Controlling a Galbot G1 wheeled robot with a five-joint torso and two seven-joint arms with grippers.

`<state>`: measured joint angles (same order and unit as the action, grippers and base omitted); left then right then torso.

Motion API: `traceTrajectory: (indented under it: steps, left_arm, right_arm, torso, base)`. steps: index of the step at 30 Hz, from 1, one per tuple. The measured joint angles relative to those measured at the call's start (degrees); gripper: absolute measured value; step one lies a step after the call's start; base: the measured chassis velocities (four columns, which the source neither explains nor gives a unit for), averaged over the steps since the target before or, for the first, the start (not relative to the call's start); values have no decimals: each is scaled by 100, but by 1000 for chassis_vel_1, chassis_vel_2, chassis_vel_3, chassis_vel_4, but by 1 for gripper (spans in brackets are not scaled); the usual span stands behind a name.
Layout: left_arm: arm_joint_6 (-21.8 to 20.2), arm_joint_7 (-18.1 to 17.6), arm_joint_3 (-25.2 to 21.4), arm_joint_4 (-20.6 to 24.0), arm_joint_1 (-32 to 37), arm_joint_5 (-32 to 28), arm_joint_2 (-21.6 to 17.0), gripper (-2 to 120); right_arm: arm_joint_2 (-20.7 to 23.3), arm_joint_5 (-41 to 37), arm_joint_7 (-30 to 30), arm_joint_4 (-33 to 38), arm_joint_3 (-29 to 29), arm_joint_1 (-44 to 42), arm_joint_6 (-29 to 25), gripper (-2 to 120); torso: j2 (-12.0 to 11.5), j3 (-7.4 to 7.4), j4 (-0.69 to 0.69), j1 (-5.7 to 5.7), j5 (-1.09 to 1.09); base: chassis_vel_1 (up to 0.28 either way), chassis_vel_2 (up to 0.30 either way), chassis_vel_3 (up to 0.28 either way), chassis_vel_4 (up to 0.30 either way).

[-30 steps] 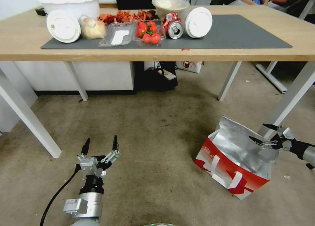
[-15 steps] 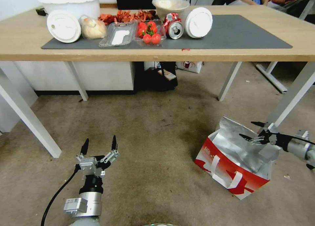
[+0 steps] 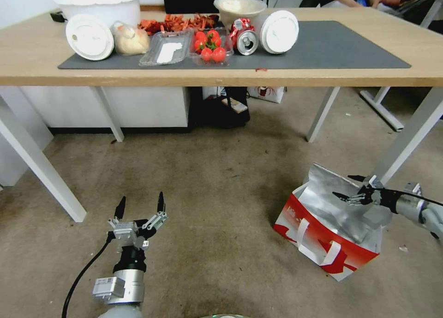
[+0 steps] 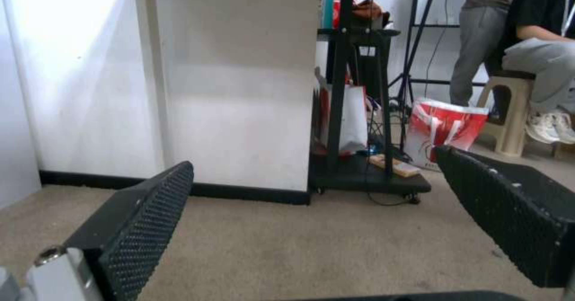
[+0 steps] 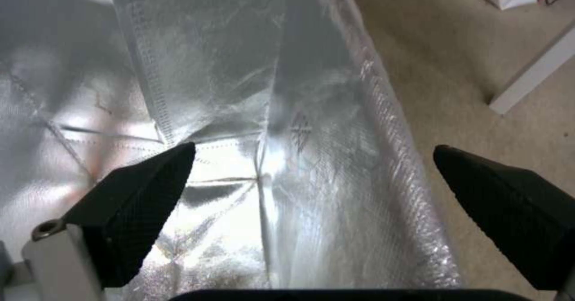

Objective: Pick up the food delivery bag from the floor and place it on the table.

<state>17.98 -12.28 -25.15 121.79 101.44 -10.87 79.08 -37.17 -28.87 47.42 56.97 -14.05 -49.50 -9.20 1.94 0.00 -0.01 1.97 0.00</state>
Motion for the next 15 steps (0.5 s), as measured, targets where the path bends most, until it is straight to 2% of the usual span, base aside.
traceTrajectory:
  steps: [4, 7, 10, 11, 14, 15]
  left_arm:
    - [-5, -10, -7, -10, 2, 7, 7, 100]
    - [-9, -13, -5, -16, -8, 10, 10, 100]
    - [-10, -35, -4, -18, -11, 13, 3, 100]
    - [-10, -35, -4, -18, -11, 13, 3, 100]
    - [-7, -60, -9, -21, -15, 15, -5, 100]
    - [-7, -60, -9, -21, -15, 15, -5, 100]
  right_arm:
    - [-86, 34, -12, -119, 5, 38, -16, 100]
    - [-92, 34, -4, -148, 16, 54, -13, 94]
    - [-97, 28, 33, -167, 15, 54, 0, 78]
    - [-97, 28, 33, -167, 15, 54, 0, 78]
    - [-90, 4, 48, -161, -4, 26, 11, 65]
    - [-90, 4, 48, -161, -4, 26, 11, 65]
  torso:
    - [0, 0, 0, 0, -1]
    - [0, 0, 0, 0, 0]
    - [1, 0, 0, 0, 0]
    - [1, 0, 0, 0, 0]
    - [1, 0, 0, 0, 0]
    - [1, 0, 0, 0, 0]
  base:
    - [0, 0, 0, 0]
    - [0, 0, 0, 0]
    - [0, 0, 0, 0]
    - [0, 0, 0, 0]
    - [0, 0, 0, 0]
    - [0, 0, 0, 0]
